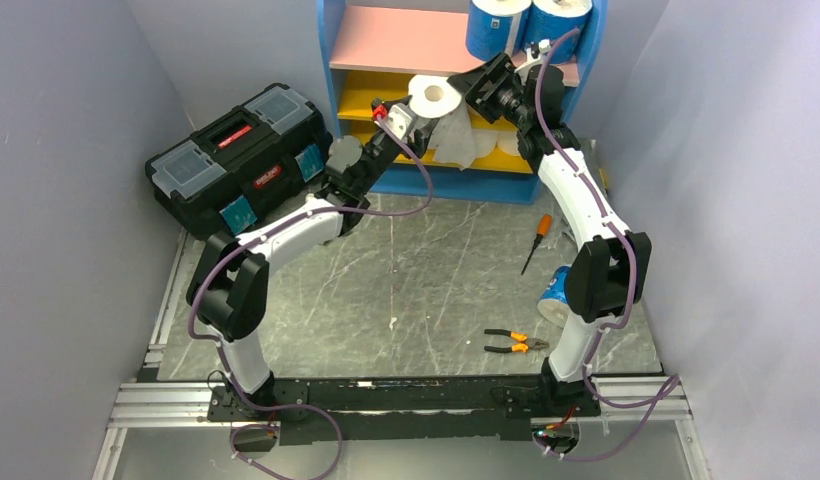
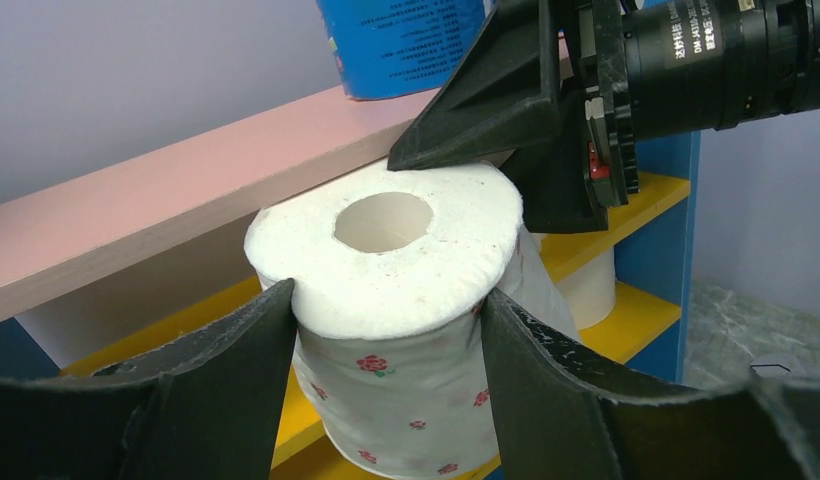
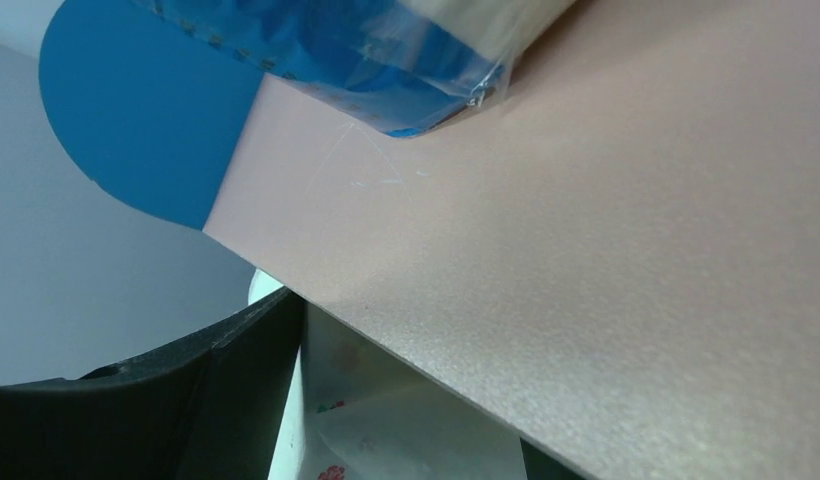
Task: Place and organize the paper towels onto the shelf
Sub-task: Place the paper towel on the shelf.
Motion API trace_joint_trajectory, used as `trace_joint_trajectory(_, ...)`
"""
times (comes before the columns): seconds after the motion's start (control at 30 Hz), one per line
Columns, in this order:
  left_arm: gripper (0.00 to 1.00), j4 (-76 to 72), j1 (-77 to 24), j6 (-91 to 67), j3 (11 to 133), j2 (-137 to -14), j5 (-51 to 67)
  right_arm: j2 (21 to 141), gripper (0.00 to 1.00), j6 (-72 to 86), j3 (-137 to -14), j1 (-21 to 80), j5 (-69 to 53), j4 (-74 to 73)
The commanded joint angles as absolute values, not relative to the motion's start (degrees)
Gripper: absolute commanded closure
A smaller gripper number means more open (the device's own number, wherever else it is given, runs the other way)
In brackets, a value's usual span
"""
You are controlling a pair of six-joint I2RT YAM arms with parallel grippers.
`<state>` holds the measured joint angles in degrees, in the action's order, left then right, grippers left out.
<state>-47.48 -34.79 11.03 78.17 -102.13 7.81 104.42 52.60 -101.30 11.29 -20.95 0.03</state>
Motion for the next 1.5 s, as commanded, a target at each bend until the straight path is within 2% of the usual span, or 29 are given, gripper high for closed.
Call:
trace_joint_trajectory(0.0, 0.34, -48.4, -34.8, 8.3, 83.0, -99.5, 10.3, 103.1, 0.26, 50.6, -101.8, 11.8, -18.9, -1.2)
trace_joint_trajectory(0.57, 0.29, -51.8, -34.8, 13.0, 87.4, -106.0, 8.2, 95.0, 0.22, 47.0, -97.9, 11.6, -16.0, 0.6)
trace_joint_trajectory(0.87, 0.24, -59.9, -34.8, 14.3, 83.8, -107.8, 4.0, 84.8, 0.21, 43.0, -83.0, 11.8, -11.7, 12.6)
trace_joint_trajectory(1.0, 0.23, -63.0, -34.6, 14.2, 82.6, -108.7, 2.1, 81.7, 0.25, 40.3, -77.1, 11.8, -11.7, 16.5)
trace_joint_trajectory(1.23, 0.23, -65.6, -34.5, 13.0, 79.5, -108.5, 1.9, 79.1, 0.47, 35.0, -67.2, 12.5, -15.1, 24.1)
trace_joint_trajectory(1.47, 0.23, -65.0, -34.5, 13.5, 79.4, -108.5, 2.6, 78.7, 0.50, 24.6, -63.2, 17.8, -14.6, 27.2)
